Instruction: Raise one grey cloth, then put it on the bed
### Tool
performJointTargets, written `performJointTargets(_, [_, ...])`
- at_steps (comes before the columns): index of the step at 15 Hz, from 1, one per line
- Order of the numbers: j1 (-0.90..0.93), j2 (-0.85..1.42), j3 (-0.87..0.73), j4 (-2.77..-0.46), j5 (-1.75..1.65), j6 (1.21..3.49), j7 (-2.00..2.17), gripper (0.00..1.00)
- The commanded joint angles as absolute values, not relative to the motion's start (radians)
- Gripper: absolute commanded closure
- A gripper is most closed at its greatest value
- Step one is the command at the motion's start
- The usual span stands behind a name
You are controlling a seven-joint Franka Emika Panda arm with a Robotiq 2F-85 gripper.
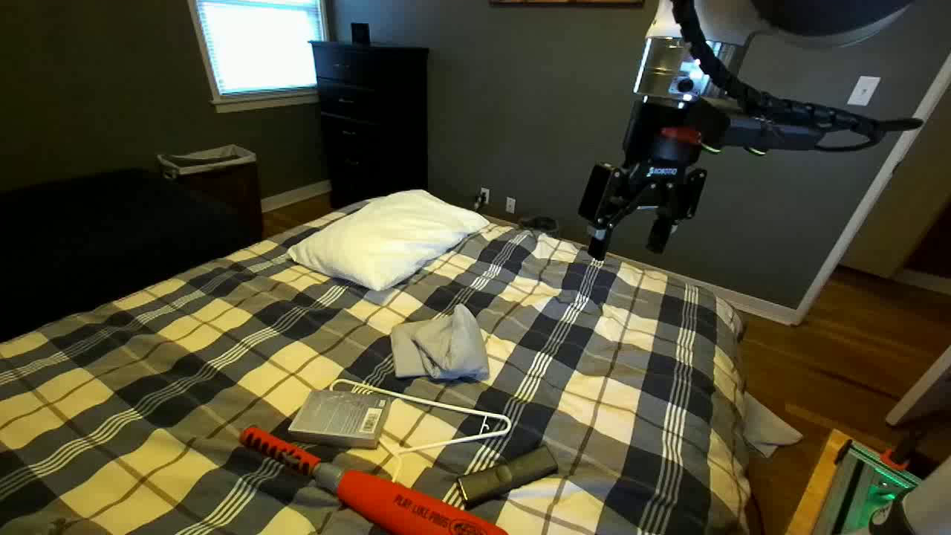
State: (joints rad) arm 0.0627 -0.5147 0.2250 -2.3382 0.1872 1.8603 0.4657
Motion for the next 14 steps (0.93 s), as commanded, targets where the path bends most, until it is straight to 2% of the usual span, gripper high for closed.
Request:
performJointTargets(1, [0.066,-0.514,0.222,-2.336,0.185,1.858,0.467,0.0])
performJointTargets(10, [0.066,-0.514,0.222,-2.336,0.185,1.858,0.467,0.0])
performJointTargets(14, [-0.01,-0.332,0.181,-2.243,0.19,1.892,0.555,0.0])
